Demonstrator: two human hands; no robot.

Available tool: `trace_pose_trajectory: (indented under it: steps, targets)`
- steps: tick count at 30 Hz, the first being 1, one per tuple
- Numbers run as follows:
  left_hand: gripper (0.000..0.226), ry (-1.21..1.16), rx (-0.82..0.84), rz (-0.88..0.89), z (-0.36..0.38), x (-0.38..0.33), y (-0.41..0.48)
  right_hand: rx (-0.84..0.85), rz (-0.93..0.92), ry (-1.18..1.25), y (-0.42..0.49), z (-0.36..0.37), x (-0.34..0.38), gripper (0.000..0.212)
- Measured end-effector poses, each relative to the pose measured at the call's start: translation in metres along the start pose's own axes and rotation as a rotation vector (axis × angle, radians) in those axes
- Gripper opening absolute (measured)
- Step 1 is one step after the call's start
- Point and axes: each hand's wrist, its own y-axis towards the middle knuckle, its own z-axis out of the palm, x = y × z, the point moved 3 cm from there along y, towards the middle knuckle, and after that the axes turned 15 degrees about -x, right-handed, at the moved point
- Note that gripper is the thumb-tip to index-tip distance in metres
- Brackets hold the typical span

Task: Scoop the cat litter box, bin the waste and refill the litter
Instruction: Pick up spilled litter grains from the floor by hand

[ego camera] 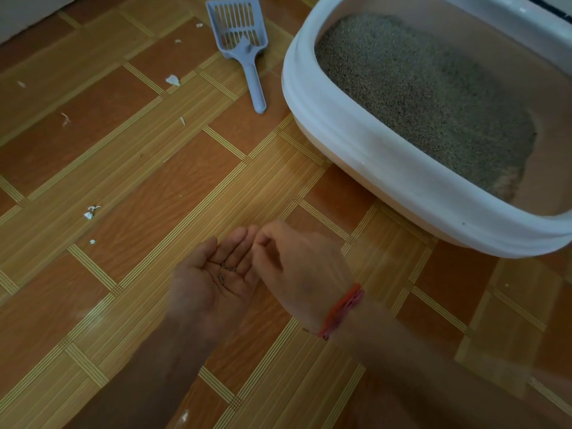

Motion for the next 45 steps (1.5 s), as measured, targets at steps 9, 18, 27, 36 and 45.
trace_pose_trajectory:
  steps: [9,18,27,36,45]
  targets:
    - [0.049,0.008,-0.004,-0.010,-0.001,0.000,-0.002,0.042,-0.077,-0.018,-0.007,0.006,0.003,0.024]
    - [0.049,0.002,-0.004,0.003,0.000,0.000,-0.001,-0.114,0.226,-0.029,0.034,-0.009,-0.050,0.009]
    - [0.051,0.004,-0.017,-0.003,0.000,0.000,-0.001,-0.081,0.272,-0.130,0.057,0.007,-0.075,0.011]
    - [0.043,0.016,-0.033,0.000,-0.001,0.000,0.001,-0.081,0.232,-0.205,0.060,0.011,-0.072,0.019]
    - [0.053,0.007,-0.025,0.000,-0.002,0.000,0.002,0.034,0.173,-0.292,0.064,0.009,-0.065,0.021]
